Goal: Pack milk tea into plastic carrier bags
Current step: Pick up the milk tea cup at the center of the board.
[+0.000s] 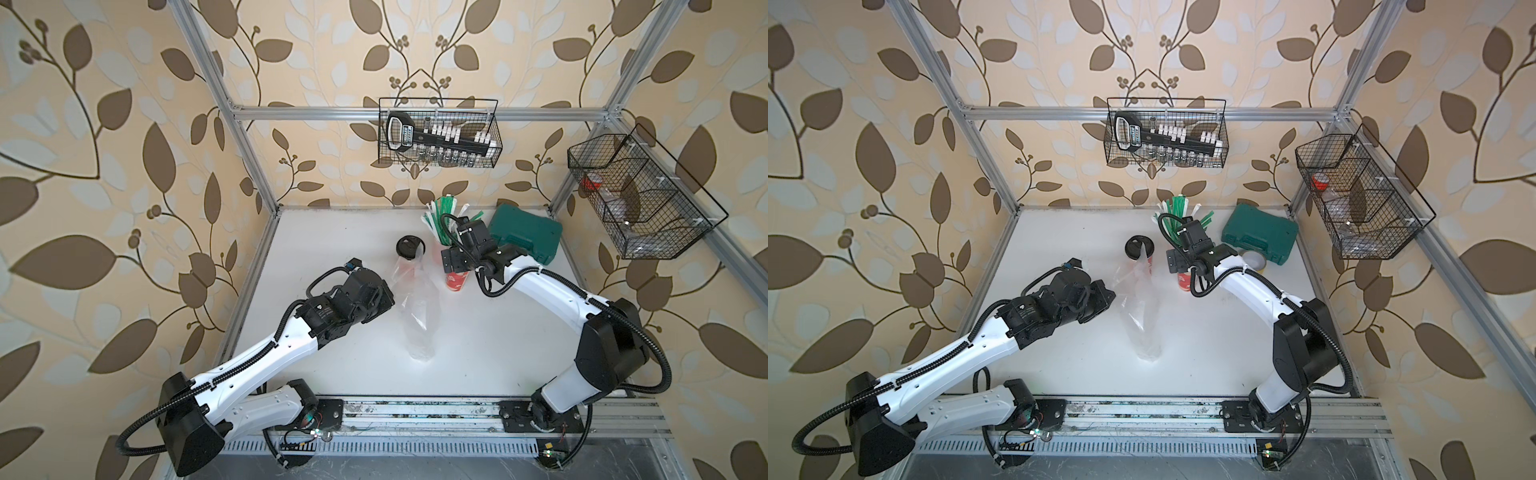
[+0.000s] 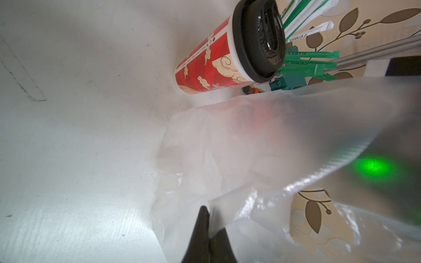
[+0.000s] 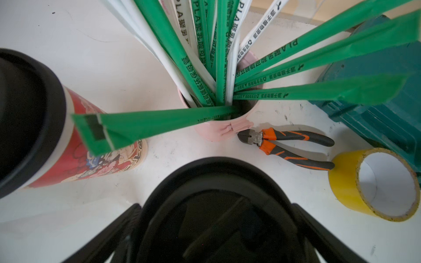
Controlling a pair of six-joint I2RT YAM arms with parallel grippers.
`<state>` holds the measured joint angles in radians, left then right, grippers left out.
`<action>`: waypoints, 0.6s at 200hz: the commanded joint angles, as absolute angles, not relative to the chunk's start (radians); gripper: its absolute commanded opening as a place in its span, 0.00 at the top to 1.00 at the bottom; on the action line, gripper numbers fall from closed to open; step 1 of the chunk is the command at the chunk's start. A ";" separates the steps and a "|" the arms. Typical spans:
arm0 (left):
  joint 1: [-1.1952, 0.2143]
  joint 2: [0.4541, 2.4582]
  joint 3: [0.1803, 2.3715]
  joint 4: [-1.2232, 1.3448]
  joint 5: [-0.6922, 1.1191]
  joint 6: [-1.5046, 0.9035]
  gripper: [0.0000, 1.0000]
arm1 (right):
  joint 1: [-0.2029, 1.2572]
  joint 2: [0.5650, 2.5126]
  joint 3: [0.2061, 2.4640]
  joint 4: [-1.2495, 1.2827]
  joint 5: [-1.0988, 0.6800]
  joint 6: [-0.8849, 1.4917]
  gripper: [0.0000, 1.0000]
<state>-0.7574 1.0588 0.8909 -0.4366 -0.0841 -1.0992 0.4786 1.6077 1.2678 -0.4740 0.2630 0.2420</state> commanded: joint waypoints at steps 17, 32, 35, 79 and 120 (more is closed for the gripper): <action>-0.746 1.055 0.923 -0.418 -0.081 -1.085 1.00 | 0.482 1.596 1.291 -0.476 0.272 0.242 0.08; -0.746 1.057 0.925 -0.416 -0.080 -1.085 1.00 | 0.482 1.589 1.293 -0.476 0.261 0.238 0.14; -0.746 1.057 0.925 -0.417 -0.080 -1.085 1.00 | 0.482 1.586 1.293 -0.476 0.259 0.238 0.14; -0.744 1.064 0.935 -0.411 -0.074 -1.083 1.00 | 0.498 1.518 1.340 -0.555 0.225 0.217 0.19; -0.744 1.070 0.942 -0.396 -0.063 -1.081 1.00 | 0.562 1.374 1.433 -0.677 0.197 0.191 0.27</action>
